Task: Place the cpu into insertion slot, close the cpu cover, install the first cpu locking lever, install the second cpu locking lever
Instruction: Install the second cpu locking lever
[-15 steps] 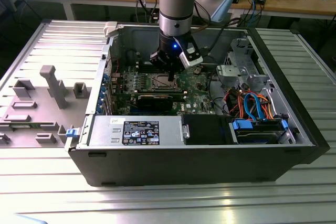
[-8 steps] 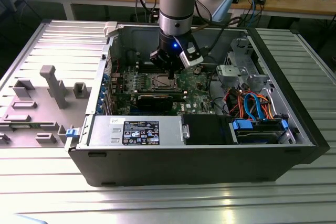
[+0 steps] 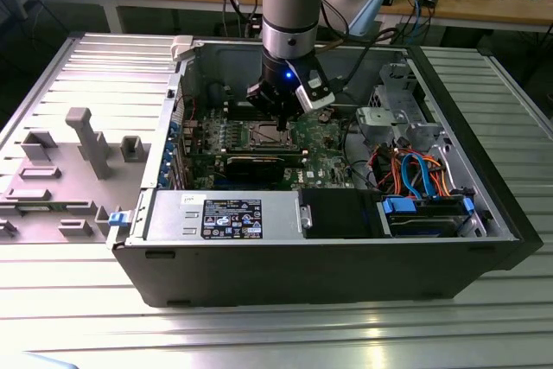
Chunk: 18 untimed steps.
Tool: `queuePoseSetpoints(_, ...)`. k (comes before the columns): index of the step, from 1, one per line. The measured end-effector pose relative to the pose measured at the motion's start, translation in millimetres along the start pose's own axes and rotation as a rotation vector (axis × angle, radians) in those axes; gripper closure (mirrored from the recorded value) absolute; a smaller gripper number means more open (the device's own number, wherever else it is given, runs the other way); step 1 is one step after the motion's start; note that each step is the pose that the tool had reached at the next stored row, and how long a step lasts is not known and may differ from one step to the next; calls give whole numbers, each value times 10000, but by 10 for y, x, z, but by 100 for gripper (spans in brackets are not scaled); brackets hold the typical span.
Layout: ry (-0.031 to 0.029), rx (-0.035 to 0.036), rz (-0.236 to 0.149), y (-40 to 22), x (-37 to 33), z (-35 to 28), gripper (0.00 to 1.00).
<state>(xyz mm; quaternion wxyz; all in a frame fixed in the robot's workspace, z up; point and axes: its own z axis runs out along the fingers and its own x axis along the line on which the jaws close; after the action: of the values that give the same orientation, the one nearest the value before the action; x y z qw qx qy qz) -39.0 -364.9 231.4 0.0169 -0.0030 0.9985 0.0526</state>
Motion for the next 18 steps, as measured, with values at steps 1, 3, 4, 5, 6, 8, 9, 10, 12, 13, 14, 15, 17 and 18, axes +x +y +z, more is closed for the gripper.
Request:
queuePoseSetpoints(1,0,0,0,0,0,0,89)
queuePoseSetpoints(3,0,0,0,0,0,0,89)
queuePoseSetpoints(4,0,1,0,0,0,0,89)
queuePoseSetpoints(5,0,0,0,0,0,0,89)
queuePoseSetpoints(6,0,-2,1,-2,0,-1,89)
queuePoseSetpoints(8,-1,-45,2,1,-1,-50,89)
queuePoseSetpoints(9,-1,-67,0,-9,-3,-60,89)
queuePoseSetpoints(10,0,-86,3,-42,-2,-64,89)
queuePoseSetpoints(12,5,-87,2,-113,-1,-63,89)
queuePoseSetpoints(13,5,-87,3,-125,-1,-63,89)
queuePoseSetpoints(14,7,-87,3,-136,-1,-62,89)
queuePoseSetpoints(15,7,-88,4,-145,-1,-61,89)
queuePoseSetpoints(17,8,-87,4,-146,-1,-62,89)
queuePoseSetpoints(18,8,-87,4,-146,-1,-62,89)
